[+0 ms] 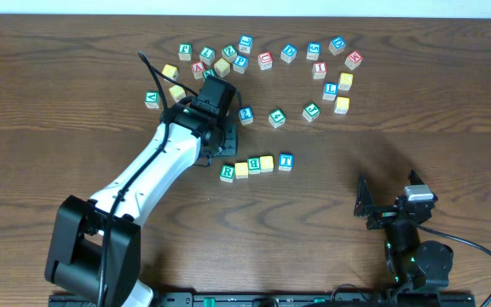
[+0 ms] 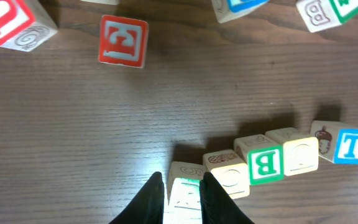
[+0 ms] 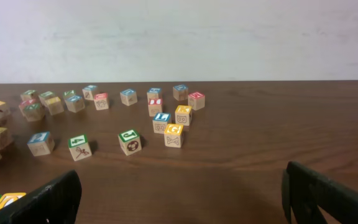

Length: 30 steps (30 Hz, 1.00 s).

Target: Spell out ROBOT

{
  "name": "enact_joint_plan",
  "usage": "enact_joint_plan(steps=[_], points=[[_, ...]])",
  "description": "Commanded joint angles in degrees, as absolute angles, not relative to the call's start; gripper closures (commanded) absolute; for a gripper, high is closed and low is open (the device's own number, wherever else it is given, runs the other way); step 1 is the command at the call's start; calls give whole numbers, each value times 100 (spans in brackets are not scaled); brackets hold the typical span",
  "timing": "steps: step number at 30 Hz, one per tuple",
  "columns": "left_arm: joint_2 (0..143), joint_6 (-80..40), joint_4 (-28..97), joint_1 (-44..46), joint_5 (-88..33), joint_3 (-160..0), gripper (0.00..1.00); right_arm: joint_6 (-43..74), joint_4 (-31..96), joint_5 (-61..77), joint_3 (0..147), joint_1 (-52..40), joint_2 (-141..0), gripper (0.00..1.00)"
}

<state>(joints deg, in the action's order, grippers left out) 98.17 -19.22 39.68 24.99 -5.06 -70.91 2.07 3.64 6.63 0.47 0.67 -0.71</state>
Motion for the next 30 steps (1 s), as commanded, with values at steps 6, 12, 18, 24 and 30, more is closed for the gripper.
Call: enact_joint_plan(steps=[6, 12, 18, 24, 30], points=[[9843, -1774, 3975, 2622, -537, -7203, 81, 121, 384, 659, 32, 43, -38, 1], [9708, -1490, 4150, 2606, -541, -7203, 81, 121, 384, 659, 32, 43, -38, 1], [9467, -1330, 4805, 2602, -646, -7203, 81, 121, 384, 659, 32, 43, -38, 1], [9476, -1361, 5194, 2696, -1081, -6943, 81, 121, 384, 659, 32, 43, -38, 1], [9511, -1527, 4910, 2947, -1109, -6530, 85, 121, 384, 659, 32, 43, -38, 1]])
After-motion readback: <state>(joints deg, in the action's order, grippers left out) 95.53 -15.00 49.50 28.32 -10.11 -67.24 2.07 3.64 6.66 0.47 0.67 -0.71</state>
